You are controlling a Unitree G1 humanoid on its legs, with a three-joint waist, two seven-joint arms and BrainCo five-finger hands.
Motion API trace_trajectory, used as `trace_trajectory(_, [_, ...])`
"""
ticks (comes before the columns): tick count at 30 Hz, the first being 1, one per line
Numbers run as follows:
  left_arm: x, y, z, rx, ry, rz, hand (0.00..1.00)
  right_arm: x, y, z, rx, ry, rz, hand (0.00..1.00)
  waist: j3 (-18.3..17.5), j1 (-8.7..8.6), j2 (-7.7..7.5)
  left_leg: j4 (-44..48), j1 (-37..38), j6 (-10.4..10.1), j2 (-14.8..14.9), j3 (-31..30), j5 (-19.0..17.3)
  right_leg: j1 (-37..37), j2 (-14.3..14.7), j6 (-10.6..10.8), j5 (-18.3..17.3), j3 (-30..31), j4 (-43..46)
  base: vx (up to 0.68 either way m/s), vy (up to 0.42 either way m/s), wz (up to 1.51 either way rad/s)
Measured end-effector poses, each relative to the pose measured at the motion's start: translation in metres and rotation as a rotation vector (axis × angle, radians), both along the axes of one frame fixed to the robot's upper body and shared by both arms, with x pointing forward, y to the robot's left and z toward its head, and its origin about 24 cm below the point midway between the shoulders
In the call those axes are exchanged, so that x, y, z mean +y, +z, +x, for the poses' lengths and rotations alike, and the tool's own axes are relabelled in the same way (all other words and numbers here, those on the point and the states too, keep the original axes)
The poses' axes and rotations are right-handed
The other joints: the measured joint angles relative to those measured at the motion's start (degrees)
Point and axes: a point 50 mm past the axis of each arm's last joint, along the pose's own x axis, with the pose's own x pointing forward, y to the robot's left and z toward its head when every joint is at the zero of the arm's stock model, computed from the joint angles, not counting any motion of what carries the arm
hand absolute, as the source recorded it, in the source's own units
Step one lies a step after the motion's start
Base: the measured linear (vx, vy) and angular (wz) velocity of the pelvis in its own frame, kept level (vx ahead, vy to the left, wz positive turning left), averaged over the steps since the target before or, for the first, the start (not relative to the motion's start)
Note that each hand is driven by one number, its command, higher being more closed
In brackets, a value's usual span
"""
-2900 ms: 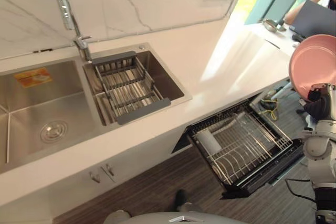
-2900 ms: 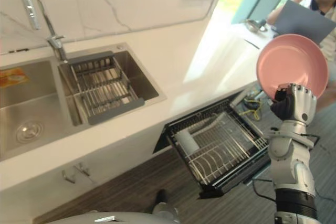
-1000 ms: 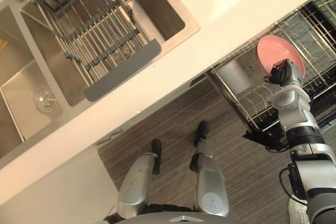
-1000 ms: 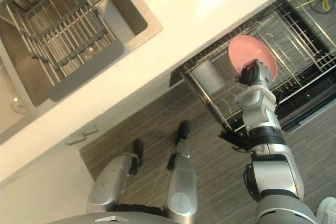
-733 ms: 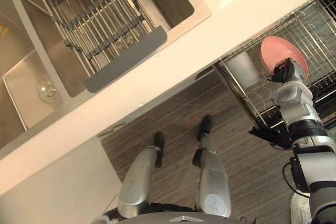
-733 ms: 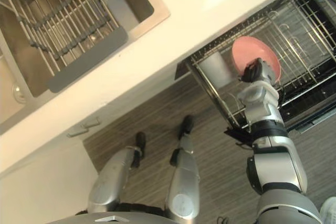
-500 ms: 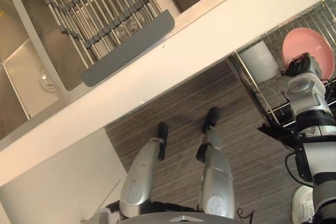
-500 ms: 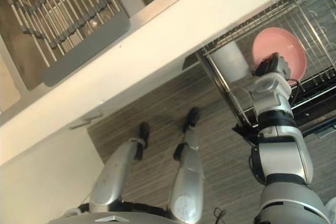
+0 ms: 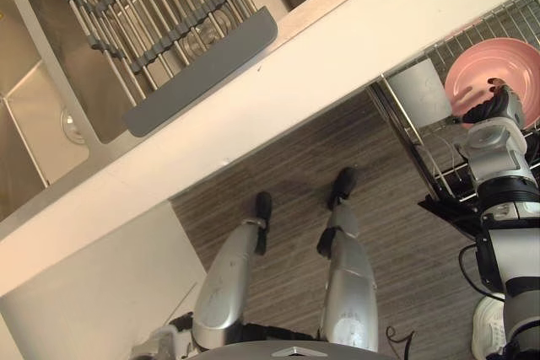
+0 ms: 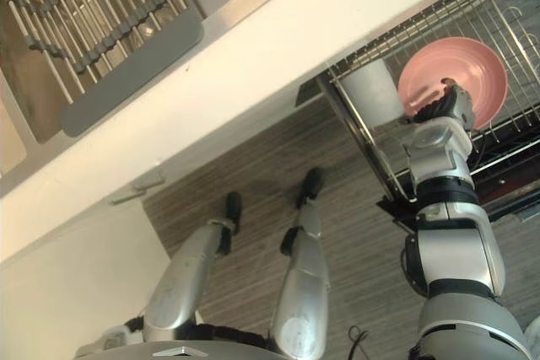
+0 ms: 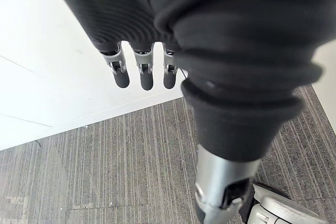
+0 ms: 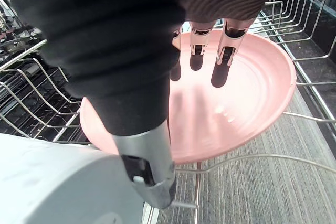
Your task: Walk over to the sink, pick up the cup, carry it to the dishwasher, place the cup inside the dishwasher, then close the dishwasher door
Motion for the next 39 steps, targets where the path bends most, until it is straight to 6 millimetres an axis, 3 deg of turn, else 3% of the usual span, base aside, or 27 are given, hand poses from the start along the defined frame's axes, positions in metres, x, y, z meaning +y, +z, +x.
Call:
trace_trajectory(6, [0.001,0.0,0.001,-0.016,0.0,0.007,0.0,0.005,-0.003,0.004,-0.003,0.068,0.094,0.0,0.0,0.04,0.0,0.05,0.37,-0.12,-0.02,-0.18,0.24,0.48,-0.01,-0.08,0.03,-0.12,0.0,0.0,0.0,0.0])
trace_trajectory(12, [0.002,0.0,0.0,-0.023,-0.015,0.024,0.0,0.013,0.003,0.001,-0.12,0.156,0.21,0.0,0.06,-1.29,-0.35,0.09,3.5,-0.04,0.17,-0.14,-0.05,3.59,0.21,0.07,-0.17,-0.14,-0.04,0.01,0.041,-0.04])
trace_trajectory(15, [0.008,0.0,-0.004,-0.019,0.012,0.035,0.0,0.015,0.017,-0.007,-0.218,0.208,0.241,0.0,0.24,-2.69,-1.74,0.14,7.18,0.08,0.61,0.77,-1.24,6.74,0.69,0.26,-1.49,0.23,-0.12,-0.01,0.055,-0.26])
trace_trajectory(20, [0.026,0.002,-0.019,-0.014,0.131,0.031,0.0,0.0,0.031,-0.039,-0.361,0.225,0.251,0.0,-0.07,-5.85,-6.44,-0.06,14.91,-0.07,2.6,3.85,-3.57,13.6,2.77,0.5,-1.94,1.76,-1.91,0.01,0.051,-0.36])
trace_trajectory(24, [0.036,0.0,-0.042,0.049,0.265,0.007,0.0,-0.021,0.013,-0.063,-0.335,0.183,0.29,0.0,-4.2,-7.76,-9.24,-1.23,19.56,-0.74,4.42,5.51,-5.05,17.33,4.66,0.63,-2.52,3.17,-3.54,0.08,0.047,-0.36])
trace_trajectory(26, [0.04,-0.001,-0.06,0.102,0.316,0.005,0.0,-0.039,-0.008,-0.083,-0.306,0.118,0.347,0.0,-7.41,-9.27,-10.27,-2.2,22.71,-1.19,5.37,6.01,-5.62,20.02,5.84,0.52,-2.69,3.37,-4.5,0.13,0.034,-0.17])
trace_trajectory(27, [0.04,-0.002,-0.064,0.111,0.334,0.004,0.0,-0.045,-0.013,-0.089,-0.305,0.092,0.367,1.0,-8.21,-9.5,-10.44,-2.61,23.57,-1.23,5.55,6.15,-5.64,20.62,6.03,0.63,-2.76,3.41,-4.64,0.1,0.026,-0.15])
trace_trajectory(32, [0.041,-0.003,-0.086,0.178,0.394,0.008,0.0,-0.091,-0.056,-0.143,-0.391,-0.162,0.567,1.0,-13.15,-10.36,-10.56,-5.09,27.62,-1.58,6.34,7.01,-5.83,23.72,6.87,0.81,-3.29,4.13,-5.82,0.1,0.034,-0.11])
trace_trajectory(34, [0.041,-0.003,-0.093,0.206,0.401,0.01,0.0,-0.101,-0.087,-0.169,-0.506,-0.28,0.734,1.0,-13.85,-10.69,-10.56,-6.05,28.33,-1.66,6.33,6.98,-5.87,24.57,6.83,0.85,-3.67,4.02,-5.87,-0.02,0.029,0.02])
trace_trajectory(35, [0.04,-0.003,-0.097,0.224,0.413,0.006,0.0,-0.099,-0.108,-0.181,-0.559,-0.325,0.823,1.0,-14.63,-10.94,-10.55,-6.4,28.36,-1.67,6.26,6.97,-5.88,24.55,6.73,0.56,-4.18,3.98,-5.88,-0.05,0.013,0.03])
trace_trajectory(36, [0.04,-0.004,-0.098,0.228,0.418,0.004,0.0,-0.098,-0.114,-0.184,-0.572,-0.335,0.848,1.0,-14.79,-10.98,-10.53,-6.5,28.37,-1.68,6.25,6.95,-5.88,24.55,6.71,0.53,-4.22,3.95,-5.88,-0.03,0.009,0.05])
trace_trajectory(37, [0.038,-0.004,-0.103,0.247,0.445,-0.008,0.0,-0.087,-0.143,-0.195,-0.624,-0.38,0.953,1.0,-15.51,-11.1,-10.38,-6.93,28.46,-1.7,6.19,6.89,-5.68,24.56,6.58,0.65,-4.33,3.78,-5.89,-0.02,-0.001,0.05])
trace_trajectory(39, [0.034,-0.005,-0.106,0.264,0.474,-0.026,0.0,-0.071,-0.172,-0.203,-0.639,-0.421,1.044,1.0,-15.76,-11.01,-10.04,-7.09,28.49,-1.74,6.19,6.85,-5.42,24.62,6.5,0.74,-4.4,3.58,-5.88,-0.03,-0.007,0.05])
